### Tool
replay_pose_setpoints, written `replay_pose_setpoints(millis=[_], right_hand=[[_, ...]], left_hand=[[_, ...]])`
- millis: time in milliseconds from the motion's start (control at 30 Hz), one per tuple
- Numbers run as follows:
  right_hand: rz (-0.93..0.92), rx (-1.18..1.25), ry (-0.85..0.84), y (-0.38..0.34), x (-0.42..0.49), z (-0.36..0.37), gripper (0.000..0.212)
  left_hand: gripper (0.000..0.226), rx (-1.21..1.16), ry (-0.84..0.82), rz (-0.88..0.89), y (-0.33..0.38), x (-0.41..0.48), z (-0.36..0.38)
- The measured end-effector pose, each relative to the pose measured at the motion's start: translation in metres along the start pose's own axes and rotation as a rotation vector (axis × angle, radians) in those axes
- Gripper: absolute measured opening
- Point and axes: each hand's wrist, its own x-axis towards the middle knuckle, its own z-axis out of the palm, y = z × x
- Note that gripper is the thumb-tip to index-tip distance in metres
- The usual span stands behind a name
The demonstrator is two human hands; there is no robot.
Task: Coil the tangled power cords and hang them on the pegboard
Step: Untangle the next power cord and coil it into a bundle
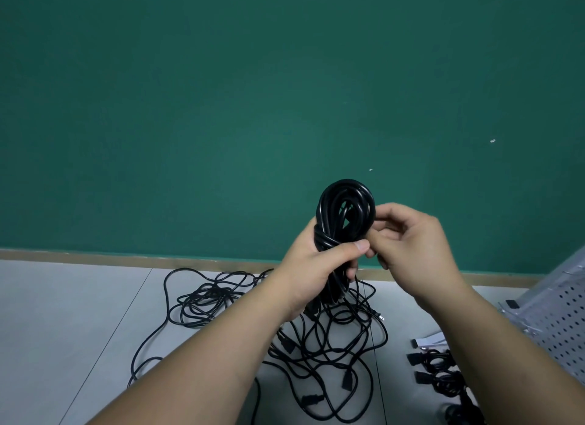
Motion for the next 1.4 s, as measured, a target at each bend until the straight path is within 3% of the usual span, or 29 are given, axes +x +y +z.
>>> replay_pose_setpoints(millis=[267,433,567,667,800,967,1167,1400], right_hand=[[-0.013,-0.006,-0.169,0.001,0.003,-0.011,0.025],[-0.014,-0.019,-0.208,0.001,0.006,-0.015,0.026],[0.084,0.095,-0.186,-0.004,0.002,-0.007,0.044],[0.171,0.250,-0.129,-0.004,0.001,-0.002,0.044],[0.089,0.092,-0.210,-0.004,-0.002,0.001,0.057],[0.032,-0.080,-0.038,-0.006,-0.009,0.010,0.036],[0.025,-0.134,-0.090,-0.008,-0.006,0.002,0.026],[0.042,-0.288,0.015,-0.010,-0.002,0.003,0.018]], left_hand=[[0.035,0.009,-0.085,-0.022,-0.001,0.000,-0.006],[0.050,0.002,-0.097,-0.020,0.000,0.001,-0.003],[0.045,0.036,-0.041,-0.028,-0.007,0.003,-0.003],[0.045,0.073,0.004,-0.025,-0.011,0.004,0.000],[0.049,0.087,0.054,-0.012,-0.014,0.006,0.006],[0.054,0.153,0.053,-0.006,-0.012,0.006,0.007],[0.054,0.184,0.063,-0.044,-0.010,0.008,0.000],[0.046,0.156,0.029,-0.089,-0.013,0.007,0.003]])
